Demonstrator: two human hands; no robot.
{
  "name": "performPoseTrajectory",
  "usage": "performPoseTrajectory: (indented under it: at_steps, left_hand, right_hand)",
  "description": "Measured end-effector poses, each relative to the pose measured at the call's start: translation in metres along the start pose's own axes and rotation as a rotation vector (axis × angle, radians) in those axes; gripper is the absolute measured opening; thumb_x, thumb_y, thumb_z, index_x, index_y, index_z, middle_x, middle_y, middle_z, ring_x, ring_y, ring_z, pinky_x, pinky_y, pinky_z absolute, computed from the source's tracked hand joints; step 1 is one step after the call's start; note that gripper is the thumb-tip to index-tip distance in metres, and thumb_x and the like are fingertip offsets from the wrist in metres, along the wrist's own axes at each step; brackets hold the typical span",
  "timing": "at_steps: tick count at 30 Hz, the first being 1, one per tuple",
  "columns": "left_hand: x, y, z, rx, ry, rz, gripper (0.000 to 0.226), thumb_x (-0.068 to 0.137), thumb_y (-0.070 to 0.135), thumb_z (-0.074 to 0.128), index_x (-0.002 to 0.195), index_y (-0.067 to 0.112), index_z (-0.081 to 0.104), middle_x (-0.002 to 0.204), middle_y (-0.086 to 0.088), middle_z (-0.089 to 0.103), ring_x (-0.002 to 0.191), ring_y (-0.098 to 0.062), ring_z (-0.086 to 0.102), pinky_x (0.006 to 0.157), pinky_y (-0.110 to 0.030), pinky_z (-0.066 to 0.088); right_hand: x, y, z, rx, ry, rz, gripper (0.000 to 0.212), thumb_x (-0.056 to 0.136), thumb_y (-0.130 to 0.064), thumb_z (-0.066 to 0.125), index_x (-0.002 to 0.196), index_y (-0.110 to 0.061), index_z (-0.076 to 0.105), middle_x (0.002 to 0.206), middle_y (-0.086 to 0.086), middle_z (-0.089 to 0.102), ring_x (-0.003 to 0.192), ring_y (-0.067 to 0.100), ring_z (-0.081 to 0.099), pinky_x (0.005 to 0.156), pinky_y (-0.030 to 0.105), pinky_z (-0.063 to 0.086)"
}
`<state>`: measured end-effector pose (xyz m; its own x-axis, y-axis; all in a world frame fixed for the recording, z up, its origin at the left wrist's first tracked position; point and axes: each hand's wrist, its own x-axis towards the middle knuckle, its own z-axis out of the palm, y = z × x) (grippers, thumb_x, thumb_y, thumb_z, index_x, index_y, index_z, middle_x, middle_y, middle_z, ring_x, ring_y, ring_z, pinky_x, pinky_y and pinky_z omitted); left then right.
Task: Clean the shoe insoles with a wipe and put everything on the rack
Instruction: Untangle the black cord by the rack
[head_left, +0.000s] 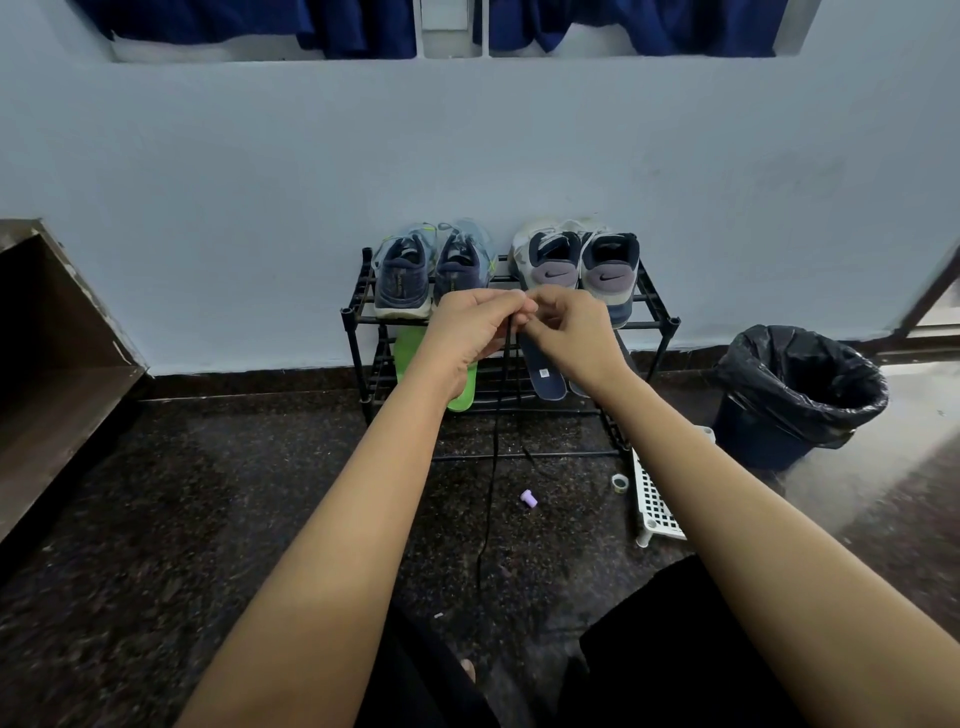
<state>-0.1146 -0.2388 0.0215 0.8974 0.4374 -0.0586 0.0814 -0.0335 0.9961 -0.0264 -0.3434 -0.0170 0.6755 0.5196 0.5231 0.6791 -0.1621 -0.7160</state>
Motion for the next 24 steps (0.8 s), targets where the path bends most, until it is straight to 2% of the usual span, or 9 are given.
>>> performPoseTrajectory:
  at_steps: [3,5,8,11,13,15,18,21,24]
  left_hand:
    - [-0.002,0.0,0.0,0.02,0.007,0.003,0.01,0.088,0.02,0.065,0.088,0.016,0.075,0.08,0.001,0.066,0.085,-0.01,0.063,0.072,-0.022,0.047]
    - [-0.004,0.001,0.001,0.008,0.0,-0.009,0.012,0.09,0.02,0.064,0.086,0.018,0.074,0.078,0.003,0.067,0.081,-0.008,0.063,0.075,-0.023,0.049]
    - [-0.005,0.004,-0.001,-0.043,-0.01,-0.016,0.014,0.092,0.022,0.063,0.083,0.021,0.074,0.078,0.007,0.069,0.079,-0.006,0.063,0.09,-0.031,0.051]
    - [-0.008,0.005,-0.003,-0.028,0.002,-0.01,0.016,0.092,0.022,0.064,0.081,0.023,0.074,0.082,0.006,0.071,0.081,-0.007,0.063,0.098,-0.037,0.048]
    - [-0.01,0.005,-0.004,-0.015,0.001,-0.007,0.016,0.092,0.021,0.063,0.08,0.023,0.074,0.084,0.005,0.07,0.082,-0.008,0.063,0.1,-0.038,0.047]
    - [-0.01,0.004,-0.005,-0.015,0.0,-0.003,0.017,0.092,0.021,0.063,0.08,0.023,0.074,0.081,0.005,0.07,0.084,-0.009,0.064,0.101,-0.04,0.047]
    - [-0.009,0.004,-0.006,-0.007,0.002,-0.002,0.015,0.092,0.022,0.062,0.084,0.021,0.074,0.08,0.003,0.068,0.084,-0.01,0.063,0.098,-0.036,0.047]
    - [-0.008,0.003,-0.006,-0.007,0.004,0.002,0.015,0.092,0.022,0.063,0.084,0.02,0.075,0.081,0.004,0.069,0.084,-0.009,0.063,0.091,-0.031,0.049]
    - [-0.009,0.003,-0.007,-0.058,-0.016,-0.019,0.016,0.094,0.022,0.062,0.084,0.02,0.074,0.076,0.006,0.069,0.073,-0.004,0.064,0.086,-0.027,0.051]
  right_hand:
    - [-0.002,0.001,0.002,-0.072,0.0,-0.032,0.013,0.085,-0.012,0.061,0.074,-0.017,0.063,0.062,-0.002,0.059,0.058,0.007,0.049,0.055,0.018,0.037]
    - [-0.001,0.007,0.003,-0.129,-0.005,0.027,0.016,0.084,-0.016,0.063,0.069,-0.015,0.06,0.056,-0.001,0.055,0.054,0.01,0.045,0.053,0.022,0.035]
    - [-0.001,0.024,0.005,-0.302,-0.201,0.187,0.029,0.081,-0.018,0.068,0.058,-0.011,0.052,0.052,-0.003,0.045,0.054,0.012,0.039,0.052,0.025,0.032]
    - [-0.004,0.035,0.006,-0.375,-0.337,0.307,0.023,0.078,-0.015,0.071,0.062,-0.007,0.058,0.06,0.0,0.054,0.064,0.014,0.048,0.054,0.021,0.035]
    - [-0.003,0.028,0.003,-0.281,-0.28,0.278,0.011,0.075,-0.012,0.073,0.072,-0.011,0.063,0.07,-0.001,0.061,0.069,0.01,0.054,0.057,0.013,0.038]
    - [0.0,0.013,0.0,-0.078,-0.173,0.192,0.013,0.075,-0.009,0.073,0.083,-0.017,0.066,0.075,-0.005,0.066,0.069,0.0,0.058,0.064,0.008,0.042]
    - [0.0,-0.005,0.001,0.141,-0.102,0.06,0.007,0.081,-0.006,0.065,0.082,-0.012,0.068,0.072,-0.003,0.067,0.065,-0.007,0.056,0.064,0.012,0.046]
    - [-0.002,-0.004,0.005,0.056,-0.084,0.038,0.016,0.083,-0.006,0.064,0.072,-0.018,0.063,0.057,-0.009,0.056,0.051,-0.007,0.046,0.054,0.011,0.037]
    - [-0.001,0.016,0.009,-0.124,-0.136,0.12,0.016,0.08,-0.015,0.068,0.069,-0.006,0.062,0.057,0.007,0.056,0.057,0.004,0.044,0.058,0.025,0.038]
